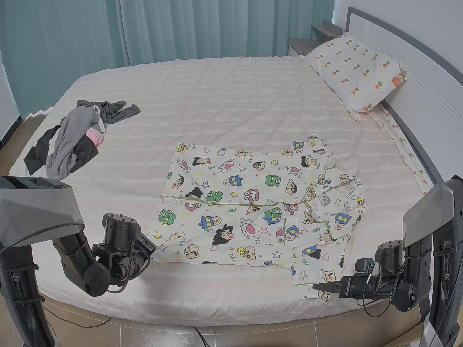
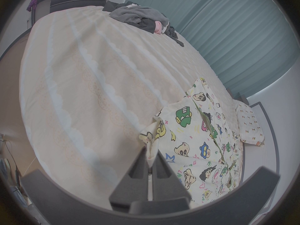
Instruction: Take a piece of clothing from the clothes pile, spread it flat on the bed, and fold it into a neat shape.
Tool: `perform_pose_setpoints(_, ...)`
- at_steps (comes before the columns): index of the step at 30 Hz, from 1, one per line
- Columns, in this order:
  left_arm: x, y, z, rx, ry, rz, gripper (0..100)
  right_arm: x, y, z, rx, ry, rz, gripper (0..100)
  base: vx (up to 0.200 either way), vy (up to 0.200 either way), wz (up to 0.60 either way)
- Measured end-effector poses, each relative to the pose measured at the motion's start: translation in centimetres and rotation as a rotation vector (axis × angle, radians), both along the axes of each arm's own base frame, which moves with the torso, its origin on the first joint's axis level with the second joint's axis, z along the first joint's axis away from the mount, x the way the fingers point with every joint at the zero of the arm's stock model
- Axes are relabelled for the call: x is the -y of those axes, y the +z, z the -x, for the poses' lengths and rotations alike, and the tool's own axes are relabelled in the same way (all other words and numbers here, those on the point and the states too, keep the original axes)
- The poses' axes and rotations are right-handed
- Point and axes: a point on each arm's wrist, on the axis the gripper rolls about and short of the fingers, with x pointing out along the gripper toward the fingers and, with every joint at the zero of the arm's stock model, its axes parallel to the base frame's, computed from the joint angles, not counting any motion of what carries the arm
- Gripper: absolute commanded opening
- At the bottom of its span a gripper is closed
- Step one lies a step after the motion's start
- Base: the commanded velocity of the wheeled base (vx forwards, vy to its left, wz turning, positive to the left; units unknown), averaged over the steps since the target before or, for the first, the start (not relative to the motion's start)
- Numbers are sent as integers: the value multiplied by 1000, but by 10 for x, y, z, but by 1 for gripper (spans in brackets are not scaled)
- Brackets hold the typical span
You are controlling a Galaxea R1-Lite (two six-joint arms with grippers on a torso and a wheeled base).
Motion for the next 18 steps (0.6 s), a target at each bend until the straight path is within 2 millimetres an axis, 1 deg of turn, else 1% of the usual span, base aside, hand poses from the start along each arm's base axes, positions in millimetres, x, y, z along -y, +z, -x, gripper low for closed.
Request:
perform_pose_setpoints(4,0,0,0,3,-1,0,0,1,1,9,-32,1,7,0,0,0,0)
perform_pose_setpoints(11,0,1,2,18,-3,2,0,6,4,19,-63,-10,14,0,0,0,0)
perform_pose_setpoints(15,0,0,5,10,-10,-5,0,7,6,24,-79,-12,16,0,0,0,0)
perform_pose_setpoints(18,2,-2,11,-7,-32,-24,0,7,8,25,-75,-11,16,0,0,0,0)
